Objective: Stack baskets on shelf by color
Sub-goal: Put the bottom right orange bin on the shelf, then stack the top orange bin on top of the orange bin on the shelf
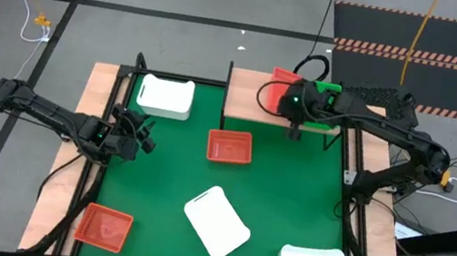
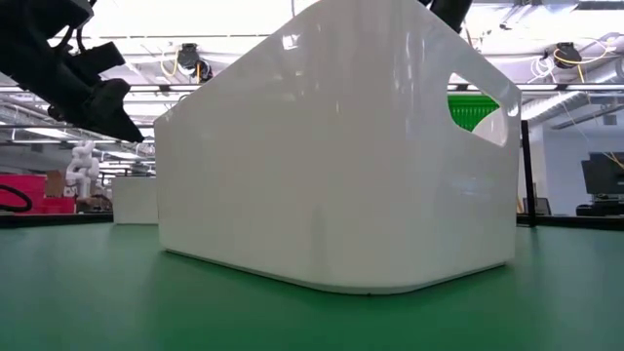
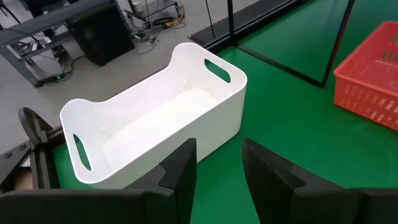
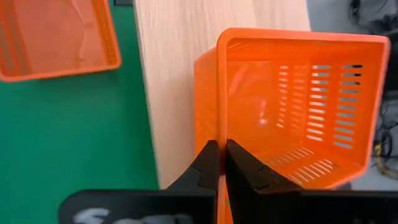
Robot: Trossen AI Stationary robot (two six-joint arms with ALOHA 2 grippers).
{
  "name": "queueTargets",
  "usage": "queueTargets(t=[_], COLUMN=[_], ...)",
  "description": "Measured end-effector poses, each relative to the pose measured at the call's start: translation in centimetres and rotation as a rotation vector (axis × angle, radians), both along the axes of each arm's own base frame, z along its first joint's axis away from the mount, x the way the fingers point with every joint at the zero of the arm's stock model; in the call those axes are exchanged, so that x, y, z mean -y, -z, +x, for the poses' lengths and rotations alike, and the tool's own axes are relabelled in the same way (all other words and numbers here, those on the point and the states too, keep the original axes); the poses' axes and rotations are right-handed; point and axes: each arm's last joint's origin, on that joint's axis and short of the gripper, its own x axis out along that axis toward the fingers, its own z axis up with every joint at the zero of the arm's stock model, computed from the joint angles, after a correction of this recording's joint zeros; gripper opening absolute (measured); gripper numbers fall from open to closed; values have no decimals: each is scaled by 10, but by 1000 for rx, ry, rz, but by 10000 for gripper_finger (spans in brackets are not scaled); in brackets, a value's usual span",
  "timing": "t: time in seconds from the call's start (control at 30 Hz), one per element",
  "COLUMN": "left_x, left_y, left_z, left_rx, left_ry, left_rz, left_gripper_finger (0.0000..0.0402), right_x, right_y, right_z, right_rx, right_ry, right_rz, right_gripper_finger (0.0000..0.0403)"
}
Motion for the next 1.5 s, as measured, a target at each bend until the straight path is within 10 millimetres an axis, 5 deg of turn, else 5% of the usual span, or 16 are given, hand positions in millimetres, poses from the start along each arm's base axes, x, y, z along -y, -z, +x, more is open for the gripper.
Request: queueTargets(t=[0.47, 0.6, 0.8, 1.0, 1.17, 1.5], left_x=[0, 0, 0, 0, 0, 0], left_y=[0, 0, 0, 0, 0, 0], left_z=[0, 0, 0, 0, 0, 0], left_rx=[0, -1, 0, 3, 2, -15], left_ry=[1, 1, -1, -1, 5, 5], left_rz=[-2, -2, 0, -5, -13, 21], left_gripper_finger=[131, 131, 131, 131, 131, 131], right_x=[-14, -22, -63, -100, -99, -90], right_y=[0, -13, -26, 55, 113, 147], right_z=[0, 2, 19, 44, 55, 67], right_rx=[3, 134, 258, -13, -179, -345], right_ry=[17, 2, -328, -717, -820, -1028], right_rz=[36, 17, -14, -115, -306, -399], right_gripper_finger=[105, 126, 134, 135, 135, 135])
